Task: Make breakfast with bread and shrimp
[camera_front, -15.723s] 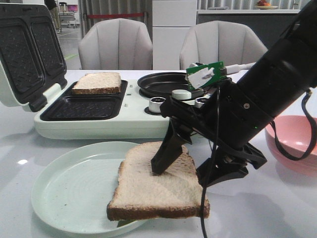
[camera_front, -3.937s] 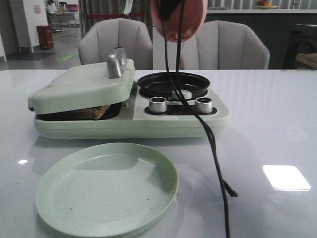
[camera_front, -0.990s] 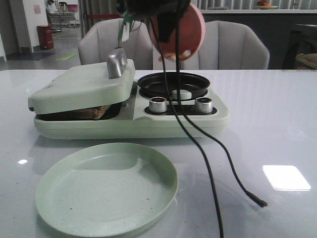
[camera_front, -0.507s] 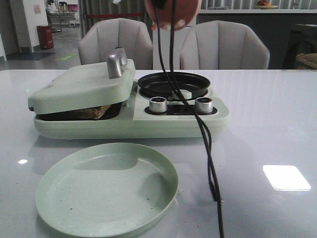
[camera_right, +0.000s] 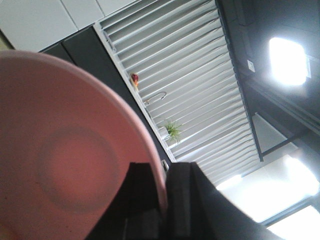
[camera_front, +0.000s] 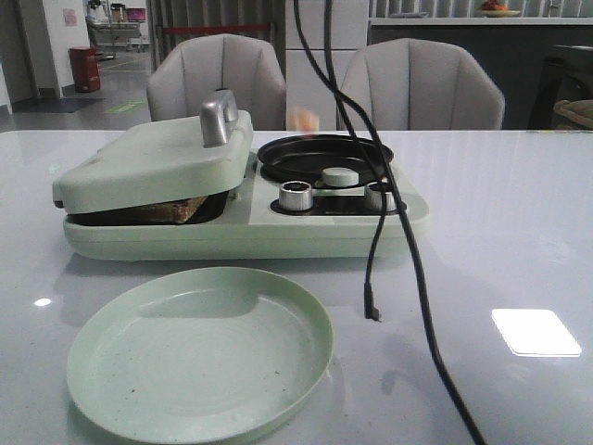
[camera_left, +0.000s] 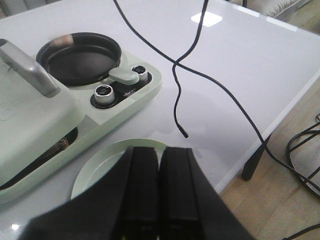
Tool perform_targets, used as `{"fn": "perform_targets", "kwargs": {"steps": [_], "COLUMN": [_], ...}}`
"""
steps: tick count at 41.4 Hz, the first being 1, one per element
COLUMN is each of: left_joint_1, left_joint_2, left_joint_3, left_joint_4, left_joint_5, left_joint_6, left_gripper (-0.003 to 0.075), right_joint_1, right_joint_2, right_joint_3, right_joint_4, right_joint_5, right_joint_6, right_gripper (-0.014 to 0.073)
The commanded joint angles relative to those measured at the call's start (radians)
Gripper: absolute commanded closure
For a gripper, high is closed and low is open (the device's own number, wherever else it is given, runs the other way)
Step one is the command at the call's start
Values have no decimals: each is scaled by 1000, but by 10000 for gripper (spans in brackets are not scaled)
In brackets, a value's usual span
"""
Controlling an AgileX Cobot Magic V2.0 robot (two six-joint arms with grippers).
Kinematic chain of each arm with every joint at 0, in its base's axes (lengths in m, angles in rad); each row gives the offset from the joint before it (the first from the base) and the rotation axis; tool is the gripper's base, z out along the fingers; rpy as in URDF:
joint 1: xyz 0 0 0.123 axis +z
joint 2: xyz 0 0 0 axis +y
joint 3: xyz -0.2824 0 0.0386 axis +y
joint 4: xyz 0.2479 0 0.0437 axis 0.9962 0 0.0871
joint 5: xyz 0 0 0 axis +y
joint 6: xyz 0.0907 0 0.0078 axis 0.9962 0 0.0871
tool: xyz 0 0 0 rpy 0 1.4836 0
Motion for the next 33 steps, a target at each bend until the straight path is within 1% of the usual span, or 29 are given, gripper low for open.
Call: {"fn": "perform_targets", "kwargs": {"steps": [1, 9, 18, 23, 28, 30, 33], "left_joint_1": [-8, -8, -8, -8, -8, -8, -8], "left_joint_2": [-2, -2, -2, -2, -2, -2, -2], "left_joint_3": [-31, -31, -31, -31, -31, -31, -31], "left_joint_4": [-26, -26, -26, -26, -26, -28, -28], "left_joint_5": [-78, -80, -80, -82, -82, -84, -89], "left_joint_6": [-2, -2, -2, -2, -2, -2, -2], "left_gripper": [622, 622, 622, 622, 622, 622, 622], "right_joint_1": [-5, -6, -18, -22, -26, -29, -37], "right_joint_2": [-77, -78, -71, -75, -69, -57, -53], "right_joint_3": [-75, -124, -92, -76, -82, -74, -72], "right_joint_4": [-89, -89, -88, -89, -89, -89, -89], "right_joint_5": [-12, -30, -34, -74, -7, 15, -21], "right_joint_6": [-12, -19, -24, -49, 2, -1, -42], "right_gripper": [549, 549, 549, 549, 549, 549, 549]}}
